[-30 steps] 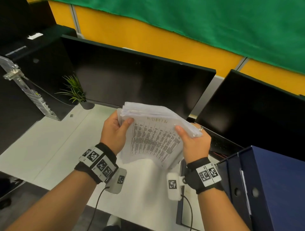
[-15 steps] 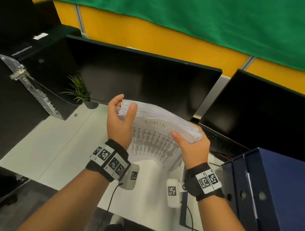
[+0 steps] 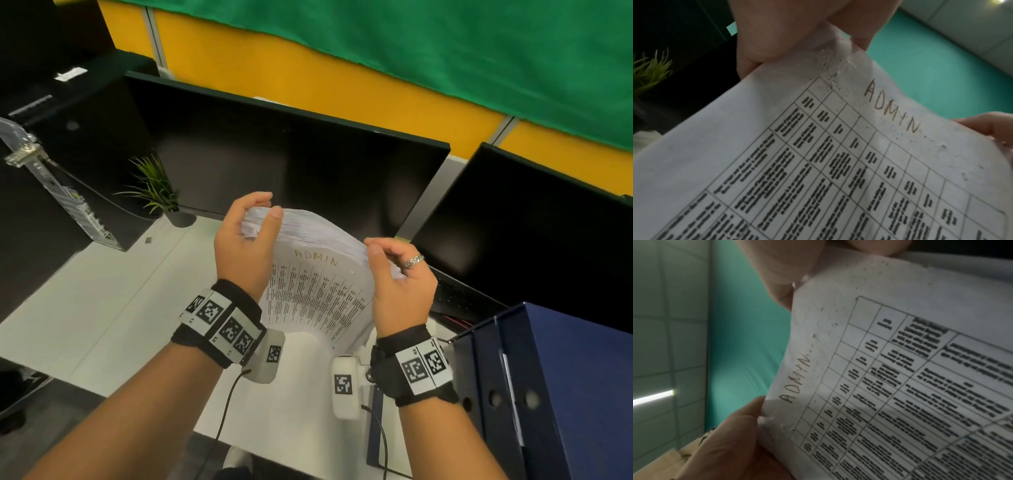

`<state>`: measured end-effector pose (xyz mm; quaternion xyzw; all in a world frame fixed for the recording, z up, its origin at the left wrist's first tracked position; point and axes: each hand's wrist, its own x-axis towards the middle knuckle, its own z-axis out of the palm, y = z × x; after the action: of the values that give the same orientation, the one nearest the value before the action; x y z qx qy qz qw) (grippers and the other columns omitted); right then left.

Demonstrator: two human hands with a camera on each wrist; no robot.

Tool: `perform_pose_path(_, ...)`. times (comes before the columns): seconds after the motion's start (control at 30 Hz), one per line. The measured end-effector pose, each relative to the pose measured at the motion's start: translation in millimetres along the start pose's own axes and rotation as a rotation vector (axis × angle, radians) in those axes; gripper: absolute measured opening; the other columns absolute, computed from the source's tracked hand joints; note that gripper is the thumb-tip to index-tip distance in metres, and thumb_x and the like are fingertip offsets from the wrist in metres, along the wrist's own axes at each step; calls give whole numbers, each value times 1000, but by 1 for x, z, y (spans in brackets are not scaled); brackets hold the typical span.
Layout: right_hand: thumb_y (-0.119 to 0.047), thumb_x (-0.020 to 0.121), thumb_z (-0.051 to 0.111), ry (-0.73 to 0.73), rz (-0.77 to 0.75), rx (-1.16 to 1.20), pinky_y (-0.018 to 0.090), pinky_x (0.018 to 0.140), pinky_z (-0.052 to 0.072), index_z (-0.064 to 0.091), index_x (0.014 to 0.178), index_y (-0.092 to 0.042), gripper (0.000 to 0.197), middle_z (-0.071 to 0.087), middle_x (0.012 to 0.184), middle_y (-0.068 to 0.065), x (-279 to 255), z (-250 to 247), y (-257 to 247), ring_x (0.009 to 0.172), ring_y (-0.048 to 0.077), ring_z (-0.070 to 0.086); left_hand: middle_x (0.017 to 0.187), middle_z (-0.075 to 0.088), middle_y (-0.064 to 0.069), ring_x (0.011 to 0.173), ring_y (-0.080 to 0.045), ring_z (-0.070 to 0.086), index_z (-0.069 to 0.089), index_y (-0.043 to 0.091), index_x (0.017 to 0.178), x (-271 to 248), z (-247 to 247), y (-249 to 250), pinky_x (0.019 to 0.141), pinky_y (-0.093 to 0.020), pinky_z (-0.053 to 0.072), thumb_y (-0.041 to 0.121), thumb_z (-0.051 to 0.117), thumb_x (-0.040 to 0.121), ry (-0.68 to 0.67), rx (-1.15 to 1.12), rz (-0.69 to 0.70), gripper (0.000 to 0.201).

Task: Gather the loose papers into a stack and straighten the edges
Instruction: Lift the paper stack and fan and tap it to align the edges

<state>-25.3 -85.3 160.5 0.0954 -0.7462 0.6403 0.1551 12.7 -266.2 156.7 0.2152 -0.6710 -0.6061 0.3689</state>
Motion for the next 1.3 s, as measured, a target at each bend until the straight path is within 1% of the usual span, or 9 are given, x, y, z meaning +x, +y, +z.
perform_pose_path(0.2,-11,87,67,37,2,-18,8,72,48,71,87,-14,4,70,87,-7,0,1,1,84,2,64,87,62,11,82,-5,60,65,12,97,4,2,-2,63,-8,48,21,61,96,13,21,3,10)
perform_pose_path(0.43,-19,88,67,11,14,-77,35,78,58,68,82,-27,10,70,84,-15,1,0,7,86,7,67,102,69,-1,88,-10,63,55,19,95,12,3,-4,59,-5,46,16,53,97,34,46,-32,4)
perform_pose_path(0.57,-19,92,57,61,11,-58,46,83,55,65,83,-35,20,70,85,-6,0,2,7,85,12,67,91,67,6,80,11,58,50,17,100,13,6,-4,68,1,40,5,47,95,15,7,-21,13)
perform_pose_path(0.73,-9,94,55,15,14,62,46,85,56,58,104,-29,22,72,93,-1,-2,1,3,89,18,69,91,69,-4,84,-2,62,53,20,102,18,5,-6,80,-11,44,14,41,97,-14,-85,-19,14)
perform_pose_path(0.87,-12,70,86,-128,104,48,29,84,58,53,120,-32,63,71,100,-10,-5,-5,15,97,9,69,112,61,-4,96,-1,60,45,28,120,18,-1,-14,80,-14,47,41,61,80,-285,-71,1,45)
perform_pose_path(1.03,-18,75,83,-85,69,-146,14,67,54,66,87,-36,28,69,85,-16,2,-11,24,82,-5,66,128,52,2,110,-10,58,29,48,136,25,-23,-46,92,-19,51,27,96,53,-598,80,64,108)
perform_pose_path(1.13,-13,71,85,-124,47,-130,9,63,51,67,82,-33,29,69,82,-13,6,-19,25,79,-3,66,129,54,14,116,0,58,23,38,145,36,-32,-70,92,-13,49,7,94,59,-703,192,-52,116)
perform_pose_path(1.23,-11,66,87,-157,33,-116,13,63,53,67,81,-27,30,69,81,-10,10,-28,25,77,2,66,136,56,10,128,-13,54,34,30,147,41,-30,-89,100,-25,48,25,95,59,-771,241,-113,107)
perform_pose_path(1.3,-11,65,88,-186,28,-123,14,62,53,67,81,-25,30,68,81,-9,13,-31,26,76,3,66,138,57,8,130,-12,54,39,46,141,43,-27,-87,106,-30,46,29,96,56,-817,241,-117,103)
